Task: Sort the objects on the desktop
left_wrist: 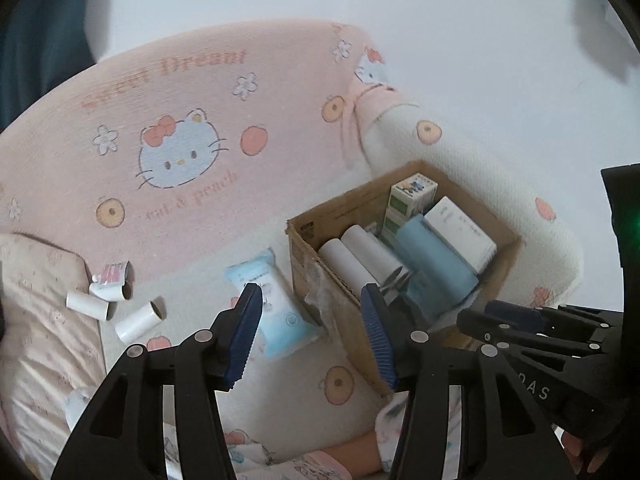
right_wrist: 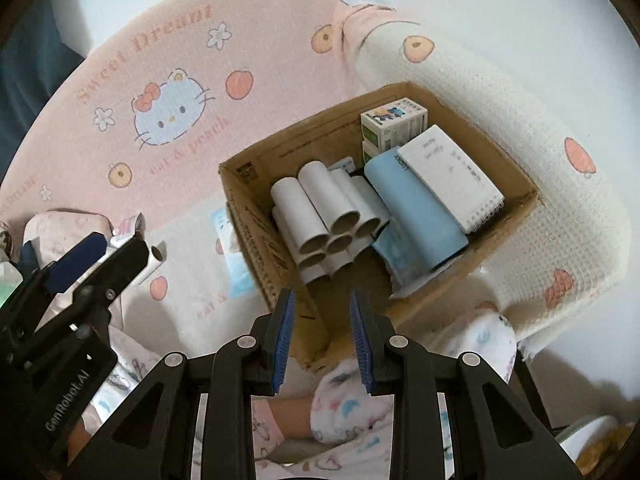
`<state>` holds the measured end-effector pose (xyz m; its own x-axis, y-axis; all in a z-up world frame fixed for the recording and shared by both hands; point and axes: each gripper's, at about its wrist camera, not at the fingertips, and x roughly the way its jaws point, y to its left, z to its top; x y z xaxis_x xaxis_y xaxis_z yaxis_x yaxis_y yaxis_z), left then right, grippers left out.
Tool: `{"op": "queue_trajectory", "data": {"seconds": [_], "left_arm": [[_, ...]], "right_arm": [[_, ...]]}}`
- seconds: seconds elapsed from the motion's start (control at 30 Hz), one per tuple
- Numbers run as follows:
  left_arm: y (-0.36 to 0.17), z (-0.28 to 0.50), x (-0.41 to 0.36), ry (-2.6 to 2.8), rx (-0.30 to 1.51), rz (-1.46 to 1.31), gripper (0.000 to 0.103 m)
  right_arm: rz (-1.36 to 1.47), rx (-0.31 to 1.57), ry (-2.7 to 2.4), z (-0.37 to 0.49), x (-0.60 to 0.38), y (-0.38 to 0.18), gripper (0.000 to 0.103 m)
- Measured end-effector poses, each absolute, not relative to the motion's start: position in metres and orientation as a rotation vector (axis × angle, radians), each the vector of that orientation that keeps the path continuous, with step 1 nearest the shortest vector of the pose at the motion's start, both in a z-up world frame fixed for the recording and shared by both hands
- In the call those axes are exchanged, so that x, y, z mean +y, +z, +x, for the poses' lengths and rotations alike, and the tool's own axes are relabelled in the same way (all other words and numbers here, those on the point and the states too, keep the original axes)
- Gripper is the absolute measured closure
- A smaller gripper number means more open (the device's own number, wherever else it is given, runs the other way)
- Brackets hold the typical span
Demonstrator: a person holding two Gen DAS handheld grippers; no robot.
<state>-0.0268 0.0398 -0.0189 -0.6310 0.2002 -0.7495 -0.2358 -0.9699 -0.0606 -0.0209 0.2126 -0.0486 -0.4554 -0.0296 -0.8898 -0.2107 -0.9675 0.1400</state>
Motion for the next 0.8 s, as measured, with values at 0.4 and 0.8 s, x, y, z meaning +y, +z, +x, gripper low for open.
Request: {"op": "queue_trajectory", "data": {"seconds": [0.4, 0.8], "left_arm": [[0.006, 0.003, 0.020, 2.846, 0.183, -1.181, 0.041], [0.004, 0.015, 0.048, 2.831, 0.314, -1.206, 0.039]], "right_arm": [[-1.320, 0.147, 2.620, 0.026, 0.174, 0.009, 0.053], [-1.273, 0.064, 2.697, 0.041, 0.167, 0.006, 0.043]]}}
